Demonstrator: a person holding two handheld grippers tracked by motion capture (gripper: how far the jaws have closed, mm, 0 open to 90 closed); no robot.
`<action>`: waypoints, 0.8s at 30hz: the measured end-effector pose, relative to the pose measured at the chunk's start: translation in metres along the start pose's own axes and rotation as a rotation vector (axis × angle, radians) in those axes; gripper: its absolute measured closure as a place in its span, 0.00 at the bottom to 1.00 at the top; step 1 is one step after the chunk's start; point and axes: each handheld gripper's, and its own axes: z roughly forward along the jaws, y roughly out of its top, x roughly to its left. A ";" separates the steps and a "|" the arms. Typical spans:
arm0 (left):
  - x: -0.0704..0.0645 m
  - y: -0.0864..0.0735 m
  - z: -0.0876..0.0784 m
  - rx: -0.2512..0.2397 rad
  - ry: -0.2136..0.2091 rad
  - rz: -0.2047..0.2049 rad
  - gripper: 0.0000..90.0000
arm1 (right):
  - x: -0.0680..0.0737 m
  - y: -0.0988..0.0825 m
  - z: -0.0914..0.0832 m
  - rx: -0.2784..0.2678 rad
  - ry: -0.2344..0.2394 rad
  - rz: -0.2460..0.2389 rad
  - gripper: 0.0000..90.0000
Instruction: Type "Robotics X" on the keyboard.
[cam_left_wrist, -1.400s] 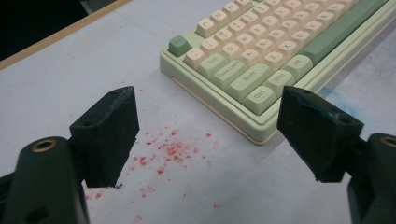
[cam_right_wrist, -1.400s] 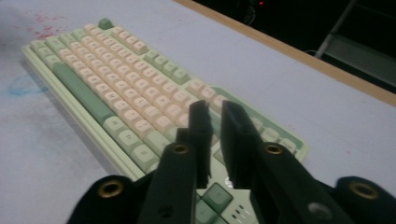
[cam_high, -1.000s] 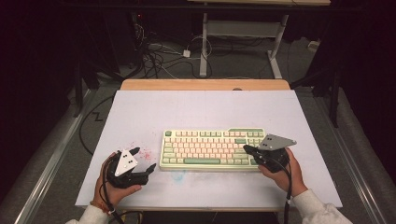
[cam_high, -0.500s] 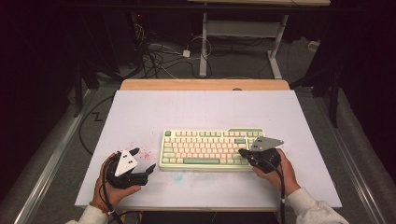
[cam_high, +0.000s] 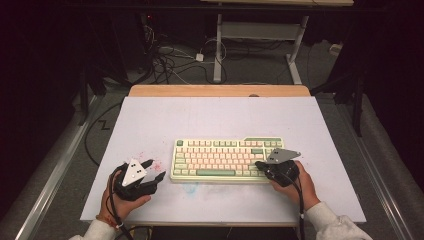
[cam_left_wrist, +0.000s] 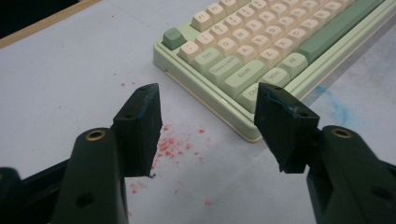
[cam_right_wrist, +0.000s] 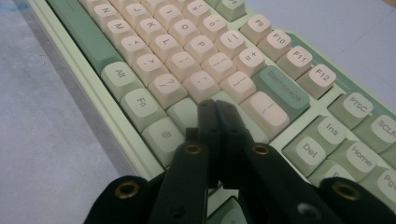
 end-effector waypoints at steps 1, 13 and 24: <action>0.001 0.002 0.000 0.003 -0.014 -0.005 0.47 | 0.000 0.000 0.000 -0.004 0.000 0.000 1.00; 0.007 0.022 0.010 0.069 -0.088 -0.006 0.97 | 0.001 -0.002 0.000 -0.011 -0.010 -0.002 1.00; 0.001 0.051 0.032 0.121 -0.120 0.027 0.97 | 0.003 -0.002 0.000 -0.014 -0.019 -0.004 1.00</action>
